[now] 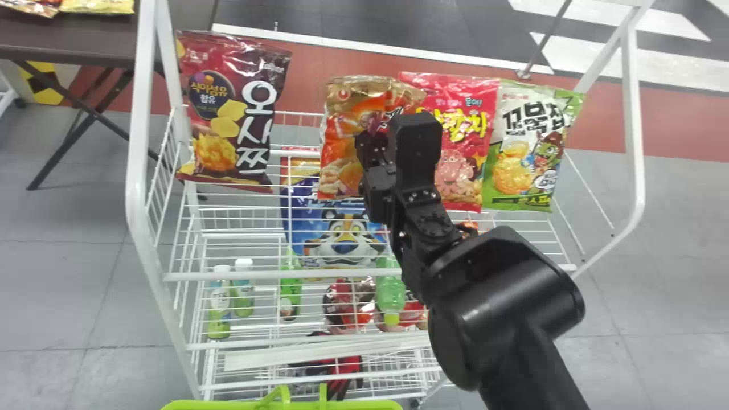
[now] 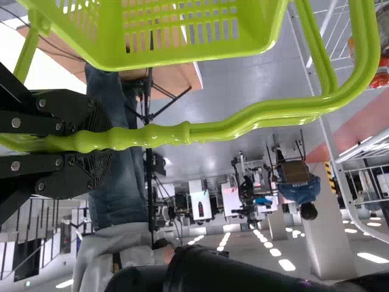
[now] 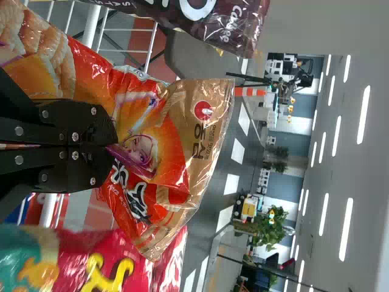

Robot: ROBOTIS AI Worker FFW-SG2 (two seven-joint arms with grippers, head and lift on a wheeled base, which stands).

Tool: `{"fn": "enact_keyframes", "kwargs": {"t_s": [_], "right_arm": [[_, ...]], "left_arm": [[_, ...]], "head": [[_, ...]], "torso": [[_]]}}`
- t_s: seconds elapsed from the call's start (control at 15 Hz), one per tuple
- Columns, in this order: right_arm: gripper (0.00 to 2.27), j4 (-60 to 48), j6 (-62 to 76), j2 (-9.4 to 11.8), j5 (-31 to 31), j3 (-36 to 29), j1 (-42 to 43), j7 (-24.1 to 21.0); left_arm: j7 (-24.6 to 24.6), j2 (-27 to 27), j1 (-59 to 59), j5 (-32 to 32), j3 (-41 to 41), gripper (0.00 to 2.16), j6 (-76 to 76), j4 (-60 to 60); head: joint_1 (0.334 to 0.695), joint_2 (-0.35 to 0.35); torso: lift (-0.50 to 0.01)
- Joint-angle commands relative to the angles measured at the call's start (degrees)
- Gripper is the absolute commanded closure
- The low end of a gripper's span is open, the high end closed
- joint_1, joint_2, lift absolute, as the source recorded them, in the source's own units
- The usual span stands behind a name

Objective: Hold basket handle with left hand then pick Saewookkang with right hand and place into basket

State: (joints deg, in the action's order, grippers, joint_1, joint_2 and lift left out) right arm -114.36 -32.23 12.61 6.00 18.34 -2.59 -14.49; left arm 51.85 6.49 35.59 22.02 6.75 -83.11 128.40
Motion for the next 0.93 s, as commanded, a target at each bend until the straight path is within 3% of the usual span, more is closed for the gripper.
{"fn": "enact_keyframes", "kwargs": {"t_s": [0.0,0.27,0.53,0.87], "right_arm": [[2.24,-8.7,-3.1,2.4,3.8,-3.0,-5.5,0.1],[2.24,-21.5,-14.0,5.0,8.3,-6.2,-14.4,1.0],[2.24,-35.6,-34.4,7.5,11.1,-8.6,-24.1,3.3],[2.24,-46.5,-57.8,7.7,11.2,-11.6,-30.8,3.2]], "left_arm": [[-0.1,0.0,0.6,-0.3,0.5,1.70,0.0,0.9],[0.1,0.1,1.0,-0.3,0.1,1.70,0.0,1.1],[0.6,0.1,1.0,0.1,-2.3,1.70,0.2,1.4],[0.8,-0.2,0.8,0.5,-2.9,1.70,0.2,1.6]], "head": [[0.695,-0.277],[0.695,-0.350],[0.695,-0.350],[0.695,-0.350]], "torso": [[-0.019],[-0.019],[-0.019],[-0.019]]}}
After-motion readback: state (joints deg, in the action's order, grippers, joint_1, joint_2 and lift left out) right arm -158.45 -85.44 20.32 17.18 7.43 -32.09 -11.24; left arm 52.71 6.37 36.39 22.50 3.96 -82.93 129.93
